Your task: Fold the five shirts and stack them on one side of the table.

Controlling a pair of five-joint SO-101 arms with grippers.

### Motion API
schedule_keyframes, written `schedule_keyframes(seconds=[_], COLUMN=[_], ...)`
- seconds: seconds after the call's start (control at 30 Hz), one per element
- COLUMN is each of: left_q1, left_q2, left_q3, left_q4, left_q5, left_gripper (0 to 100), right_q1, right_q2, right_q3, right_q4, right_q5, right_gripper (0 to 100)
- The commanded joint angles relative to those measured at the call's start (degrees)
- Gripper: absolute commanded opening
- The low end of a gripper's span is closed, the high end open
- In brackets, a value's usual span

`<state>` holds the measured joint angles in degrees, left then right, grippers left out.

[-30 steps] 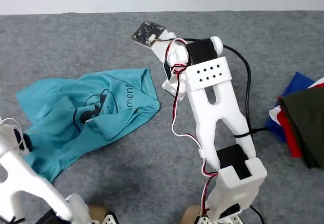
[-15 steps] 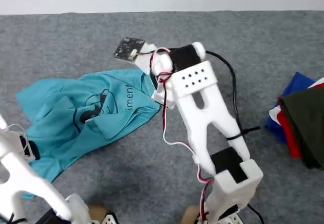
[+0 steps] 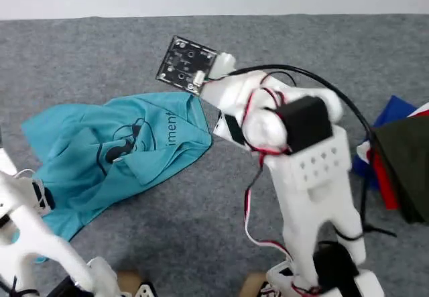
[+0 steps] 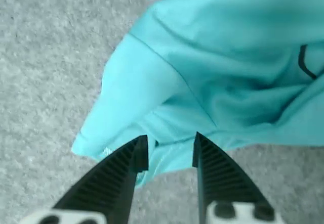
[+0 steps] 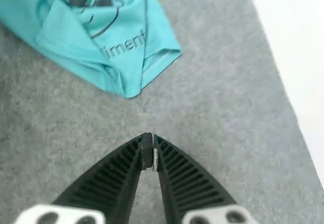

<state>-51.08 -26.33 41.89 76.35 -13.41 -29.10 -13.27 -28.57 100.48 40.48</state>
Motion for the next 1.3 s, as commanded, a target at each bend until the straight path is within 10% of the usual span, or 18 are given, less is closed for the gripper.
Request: schedule_keyframes(seconds=[0.0,1.27], left_q1=[0.4,7.8], left_q2=[-1.2,-1.1], left_q3=[0.4,2.2], left_q4=[-3.8,-9.7], left_q5=[0.6,4.7], left_gripper=[15,15], right_q1=[0.6,-4.6], right_q2=[-4.0,-5.6], right_q3=[-0.5,6.8], right_q4=[1.7,0.0], right_q5=[-1.9,-3.0], right_gripper=[1.0,13.6])
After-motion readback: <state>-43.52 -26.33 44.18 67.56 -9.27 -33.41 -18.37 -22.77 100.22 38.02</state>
